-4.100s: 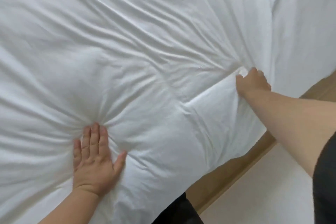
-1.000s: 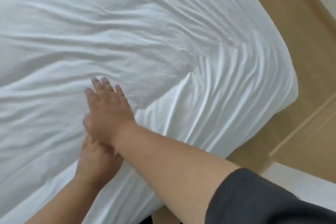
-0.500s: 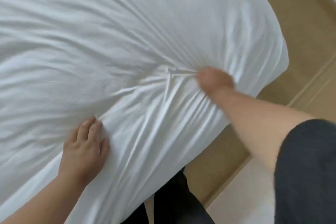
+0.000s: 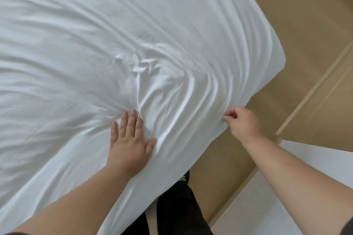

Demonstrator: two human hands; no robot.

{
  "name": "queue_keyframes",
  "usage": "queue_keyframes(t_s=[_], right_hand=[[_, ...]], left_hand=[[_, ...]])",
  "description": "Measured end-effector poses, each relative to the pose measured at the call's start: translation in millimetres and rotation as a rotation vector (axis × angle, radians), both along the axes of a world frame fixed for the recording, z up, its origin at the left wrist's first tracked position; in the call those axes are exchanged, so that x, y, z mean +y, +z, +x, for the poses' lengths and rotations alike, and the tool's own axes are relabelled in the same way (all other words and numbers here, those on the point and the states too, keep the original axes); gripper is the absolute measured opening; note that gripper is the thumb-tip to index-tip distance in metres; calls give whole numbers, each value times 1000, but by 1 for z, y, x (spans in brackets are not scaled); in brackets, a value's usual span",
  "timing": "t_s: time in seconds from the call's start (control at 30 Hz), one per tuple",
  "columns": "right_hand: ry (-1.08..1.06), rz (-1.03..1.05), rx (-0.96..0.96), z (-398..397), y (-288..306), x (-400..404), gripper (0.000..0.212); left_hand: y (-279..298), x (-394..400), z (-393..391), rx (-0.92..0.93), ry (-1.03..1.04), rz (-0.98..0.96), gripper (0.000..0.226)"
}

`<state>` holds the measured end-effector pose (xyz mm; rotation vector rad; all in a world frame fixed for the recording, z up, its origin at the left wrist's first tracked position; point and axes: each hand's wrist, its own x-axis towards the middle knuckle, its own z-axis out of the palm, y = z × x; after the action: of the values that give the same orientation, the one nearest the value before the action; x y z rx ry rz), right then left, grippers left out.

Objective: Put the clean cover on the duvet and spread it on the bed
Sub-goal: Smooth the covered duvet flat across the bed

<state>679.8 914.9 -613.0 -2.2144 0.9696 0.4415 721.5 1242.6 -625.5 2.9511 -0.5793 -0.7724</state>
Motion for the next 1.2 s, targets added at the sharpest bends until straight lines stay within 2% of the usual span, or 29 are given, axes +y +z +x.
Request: queue_keyframes(t_s=[0.13, 0.23, 0.33, 0.4, 0.43, 0.47, 0.57, 0.6, 0.67, 0.77, 0.87, 0.97, 1.03, 1.1, 1.17, 1.2], right_hand=[[66, 207, -191, 17, 23, 101, 15], [193, 257, -209, 21, 29, 164, 18], [471, 58, -213, 16, 33, 222, 25], [626, -146, -352, 5, 32, 270, 16], [668, -217, -410, -2, 32, 299, 17], [697, -242, -426, -8, 30, 332, 27], [831, -107, -290, -20, 18, 430, 59], [908, -59, -222, -22, 13, 458, 63], [1068, -97, -145, -24, 3, 498, 65], [1117, -174, -133, -20, -9, 499, 70], [988, -284, -192, 3, -22, 419, 79], [698, -455, -184, 23, -32, 273, 82], [369, -530, -23, 18, -38, 167, 86], [-75, -473, 198, 5, -43, 93, 95], [-513, -346, 309, -8, -36, 72, 92], [-597, -351, 311, -10, -32, 79, 85]], left_hand=[[7, 18, 1, 22, -27, -78, 84], [18, 45, -7, 24, -67, -167, 77], [28, 89, -22, -6, -44, -192, 74], [30, 131, -36, -28, -10, -161, 75], [31, 157, -45, -30, 13, -131, 77], [32, 186, -54, -28, 50, -101, 79], [34, 282, -87, -38, 163, -3, 84], [36, 311, -100, -28, 193, 32, 86], [39, 355, -124, -8, 236, 54, 90], [36, 374, -146, -45, 294, 21, 94], [22, 339, -145, -47, 473, -3, 95], [11, 277, -131, -36, 534, -48, 101], [5, 234, -122, -66, 405, -79, 96], [-3, 201, -112, -106, 250, -79, 88], [-11, 185, -106, -125, 176, -39, 83], [-15, 183, -105, -136, 179, -14, 83]])
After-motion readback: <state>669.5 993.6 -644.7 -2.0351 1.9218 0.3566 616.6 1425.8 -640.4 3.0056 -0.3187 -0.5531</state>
